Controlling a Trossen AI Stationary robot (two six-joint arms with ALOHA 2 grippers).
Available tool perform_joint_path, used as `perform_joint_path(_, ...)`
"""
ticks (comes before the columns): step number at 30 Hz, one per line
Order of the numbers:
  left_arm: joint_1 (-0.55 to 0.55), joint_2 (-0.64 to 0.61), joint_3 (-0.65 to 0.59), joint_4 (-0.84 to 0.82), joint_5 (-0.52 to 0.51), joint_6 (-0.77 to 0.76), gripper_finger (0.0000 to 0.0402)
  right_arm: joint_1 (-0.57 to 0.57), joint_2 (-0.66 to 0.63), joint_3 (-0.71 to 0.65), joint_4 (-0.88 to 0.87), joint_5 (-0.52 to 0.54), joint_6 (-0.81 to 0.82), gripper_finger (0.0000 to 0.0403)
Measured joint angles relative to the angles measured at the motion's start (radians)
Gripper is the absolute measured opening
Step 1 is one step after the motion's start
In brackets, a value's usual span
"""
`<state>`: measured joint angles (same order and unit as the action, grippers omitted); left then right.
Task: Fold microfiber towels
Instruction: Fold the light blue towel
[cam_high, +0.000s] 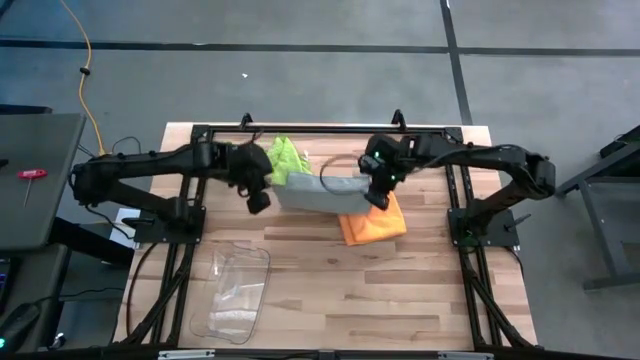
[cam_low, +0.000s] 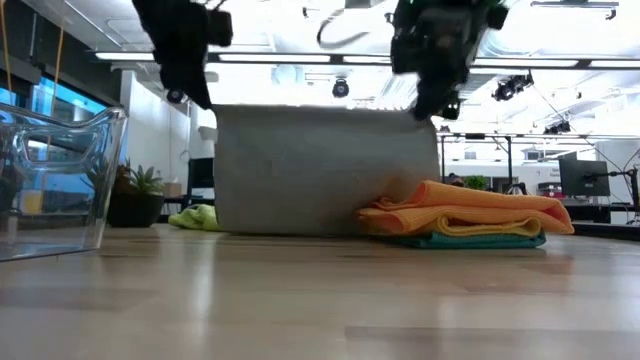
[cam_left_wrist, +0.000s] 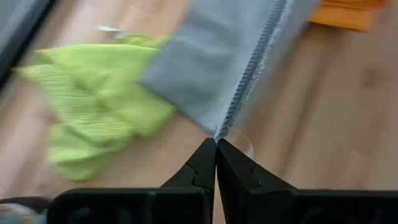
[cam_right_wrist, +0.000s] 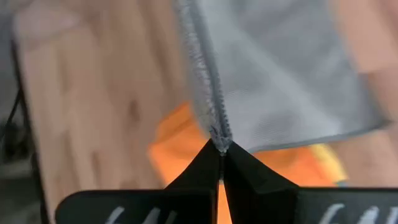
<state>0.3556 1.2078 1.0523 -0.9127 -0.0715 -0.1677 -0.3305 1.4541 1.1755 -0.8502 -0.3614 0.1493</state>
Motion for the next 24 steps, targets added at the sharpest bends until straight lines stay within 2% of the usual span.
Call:
perform_joint_path(3,0.078,0.028,0.000,0.021,-0.028,0.045,0.0000,-0.053,0.019,0.000,0.025,0.018,0.009,0.0000)
perform_joint_path(9,0.177,0.144,0.000,0.087,-0.008,0.094,0.0000,-0.106,0.086,0.001,0.048,0.019,0.037,0.0000)
perform_joint_path(15,0.201,0.279,0.000,0.127,-0.013,0.119,0.0000,-0.113,0.140,0.000,0.045,0.119,0.081,0.0000)
perform_joint_path(19,0.196,0.337,0.000,0.118,-0.008,0.119,0.0000,-0.115,0.146,0.000,0.056,0.127,0.086,0.0000)
perform_joint_path(24,0.190,0.354,0.000,0.121,-0.008,0.125,0.0000,-0.115,0.146,0.000,0.054,0.130,0.089,0.0000)
